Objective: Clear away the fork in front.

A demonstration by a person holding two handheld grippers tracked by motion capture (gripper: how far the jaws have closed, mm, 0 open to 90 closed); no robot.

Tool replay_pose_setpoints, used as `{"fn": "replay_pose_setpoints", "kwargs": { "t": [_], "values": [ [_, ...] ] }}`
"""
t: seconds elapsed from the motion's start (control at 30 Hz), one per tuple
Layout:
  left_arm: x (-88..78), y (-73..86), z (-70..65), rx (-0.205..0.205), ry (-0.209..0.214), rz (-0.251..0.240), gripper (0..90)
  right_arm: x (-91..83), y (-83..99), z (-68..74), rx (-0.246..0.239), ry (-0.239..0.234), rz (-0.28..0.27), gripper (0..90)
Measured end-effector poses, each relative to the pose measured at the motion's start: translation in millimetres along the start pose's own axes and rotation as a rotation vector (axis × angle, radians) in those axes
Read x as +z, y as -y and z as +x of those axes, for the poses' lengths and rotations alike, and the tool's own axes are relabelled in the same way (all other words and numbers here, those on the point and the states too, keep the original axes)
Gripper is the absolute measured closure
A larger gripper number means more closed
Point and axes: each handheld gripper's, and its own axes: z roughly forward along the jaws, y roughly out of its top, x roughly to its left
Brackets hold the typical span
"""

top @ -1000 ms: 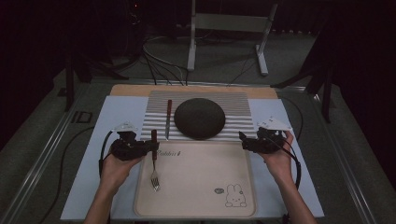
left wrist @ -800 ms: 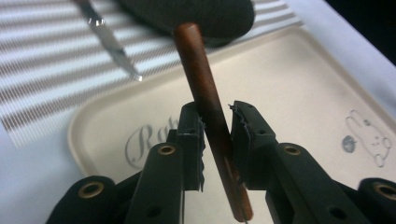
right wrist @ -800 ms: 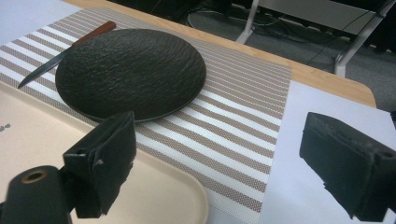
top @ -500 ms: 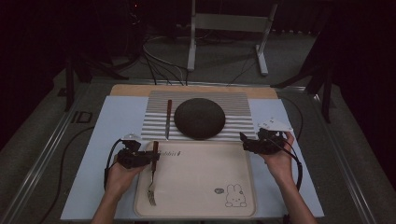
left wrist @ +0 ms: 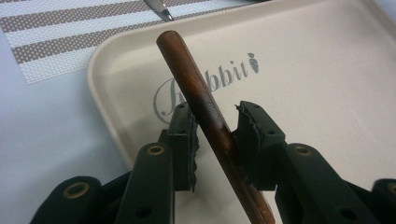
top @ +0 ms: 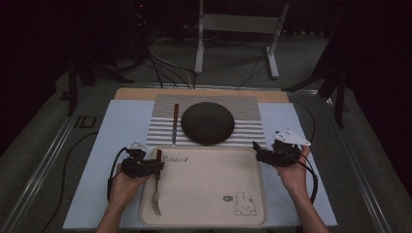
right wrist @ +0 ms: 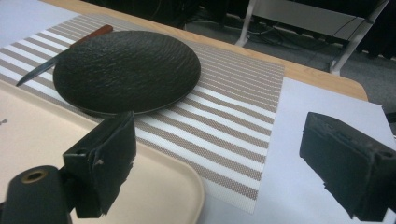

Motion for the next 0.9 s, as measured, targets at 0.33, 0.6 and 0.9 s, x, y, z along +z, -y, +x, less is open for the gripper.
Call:
{"fn": "replay_pose_setpoints", "kwargs": {
  "t": [0.33,0.6,0.9],
  "values": [
    [-13.4,1.3,-0.4,0.009,-0.088,-0.067,45.4,-24.0,31.4,-8.1,0.046,0.029,-0.037,10.7],
    [-53.1,1.4,-4.7,0.064,-0.146,-0.383,6.8,-47.1,51.7,-6.9,0.046,0.028,-0.072,10.7],
    [-92.9,4.8,-9.9,0.133,-0.244,-0.636,0.2,-61.3,69.0,-8.7,0.093,0.022,-0.094,10.7]
  ]
}}
